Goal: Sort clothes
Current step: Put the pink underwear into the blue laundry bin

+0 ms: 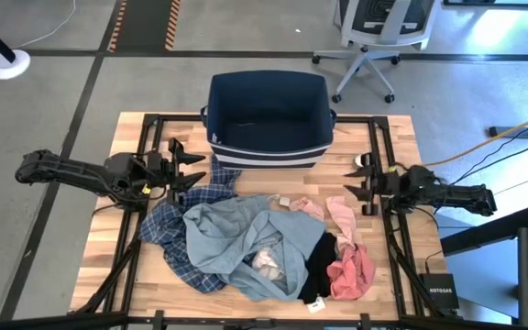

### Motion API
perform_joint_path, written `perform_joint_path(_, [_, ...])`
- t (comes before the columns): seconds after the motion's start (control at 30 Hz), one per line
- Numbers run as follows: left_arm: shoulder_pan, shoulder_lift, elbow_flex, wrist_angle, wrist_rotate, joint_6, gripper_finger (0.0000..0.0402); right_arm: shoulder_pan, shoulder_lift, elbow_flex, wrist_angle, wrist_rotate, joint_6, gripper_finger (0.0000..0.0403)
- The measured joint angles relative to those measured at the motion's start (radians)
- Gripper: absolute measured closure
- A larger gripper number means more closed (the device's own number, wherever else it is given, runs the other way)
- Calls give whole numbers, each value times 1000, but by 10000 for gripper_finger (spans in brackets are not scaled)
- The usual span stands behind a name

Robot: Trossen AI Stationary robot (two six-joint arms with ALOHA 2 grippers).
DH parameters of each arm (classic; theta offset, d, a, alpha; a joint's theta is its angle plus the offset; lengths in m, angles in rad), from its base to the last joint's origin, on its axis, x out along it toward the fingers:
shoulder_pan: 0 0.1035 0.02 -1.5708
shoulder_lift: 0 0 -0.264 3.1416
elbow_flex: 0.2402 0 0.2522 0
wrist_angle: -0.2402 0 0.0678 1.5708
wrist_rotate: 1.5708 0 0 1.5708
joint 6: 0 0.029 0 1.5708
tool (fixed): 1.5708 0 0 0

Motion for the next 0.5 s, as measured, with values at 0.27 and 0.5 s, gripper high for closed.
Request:
perform_joint_path(0.27, [0, 0, 0, 4, 0, 15, 194, 0, 1, 0, 199, 47, 223, 254])
perform_joint_path(0.5, [0, 0, 0, 6, 0, 10, 194, 0, 5, 59, 271, 47, 204, 254])
